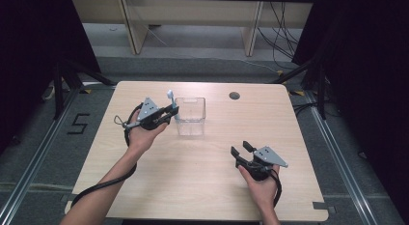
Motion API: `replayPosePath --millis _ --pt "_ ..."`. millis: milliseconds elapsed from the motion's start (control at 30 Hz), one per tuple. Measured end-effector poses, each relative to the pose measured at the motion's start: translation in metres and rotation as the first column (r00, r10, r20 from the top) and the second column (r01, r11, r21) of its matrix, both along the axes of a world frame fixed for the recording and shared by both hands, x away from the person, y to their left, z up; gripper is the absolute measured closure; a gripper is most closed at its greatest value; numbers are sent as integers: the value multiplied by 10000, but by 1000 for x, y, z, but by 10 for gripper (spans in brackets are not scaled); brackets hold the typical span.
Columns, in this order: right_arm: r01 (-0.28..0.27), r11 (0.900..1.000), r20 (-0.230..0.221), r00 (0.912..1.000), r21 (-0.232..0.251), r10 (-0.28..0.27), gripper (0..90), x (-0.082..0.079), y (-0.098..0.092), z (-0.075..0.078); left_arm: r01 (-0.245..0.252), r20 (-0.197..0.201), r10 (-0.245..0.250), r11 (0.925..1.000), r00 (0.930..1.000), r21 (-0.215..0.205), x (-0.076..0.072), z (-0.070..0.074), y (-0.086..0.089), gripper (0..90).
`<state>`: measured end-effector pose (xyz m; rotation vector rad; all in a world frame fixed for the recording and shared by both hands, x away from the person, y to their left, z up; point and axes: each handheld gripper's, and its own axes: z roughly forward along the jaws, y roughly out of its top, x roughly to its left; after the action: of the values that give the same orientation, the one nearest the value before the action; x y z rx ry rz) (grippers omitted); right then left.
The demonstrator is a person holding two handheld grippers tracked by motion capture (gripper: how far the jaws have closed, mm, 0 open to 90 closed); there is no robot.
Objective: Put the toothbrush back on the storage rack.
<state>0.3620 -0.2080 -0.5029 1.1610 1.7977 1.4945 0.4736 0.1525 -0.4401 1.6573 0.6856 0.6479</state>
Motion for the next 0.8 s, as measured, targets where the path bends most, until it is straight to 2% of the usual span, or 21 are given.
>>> replayPosePath --millis 233,267,300,533,600,767,800 --pt "-15 9999 21 10000 -133 15 447 0 0 0 -44 -208 46 9999 9998 99 1 -8 1 779" --pt "-8 9999 -36 10000 -118 8 446 0 0 0 -33 -181 33 10000 9998 -4 2 -9 1 779" --pt "54 9998 -221 9997 -196 -59 446 -1 0 0 -85 -227 86 9999 9997 61 1 -9 1 779" --pt "56 9994 -33 10000 -352 -57 446 0 -1 0 -54 -287 57 9999 9996 113 2 -12 1 779" --pt "-132 9999 33 9999 -43 132 446 1 1 -1 -48 -299 52 9999 9995 121 1 -13 1 779" --pt "-144 9998 56 9999 -145 145 445 1 0 -1 -61 -339 65 9999 9994 124 1 -14 0 778" --pt "-100 9999 -130 9999 -45 99 445 1 1 -2 -65 -339 69 9999 9994 134 2 -14 0 778"
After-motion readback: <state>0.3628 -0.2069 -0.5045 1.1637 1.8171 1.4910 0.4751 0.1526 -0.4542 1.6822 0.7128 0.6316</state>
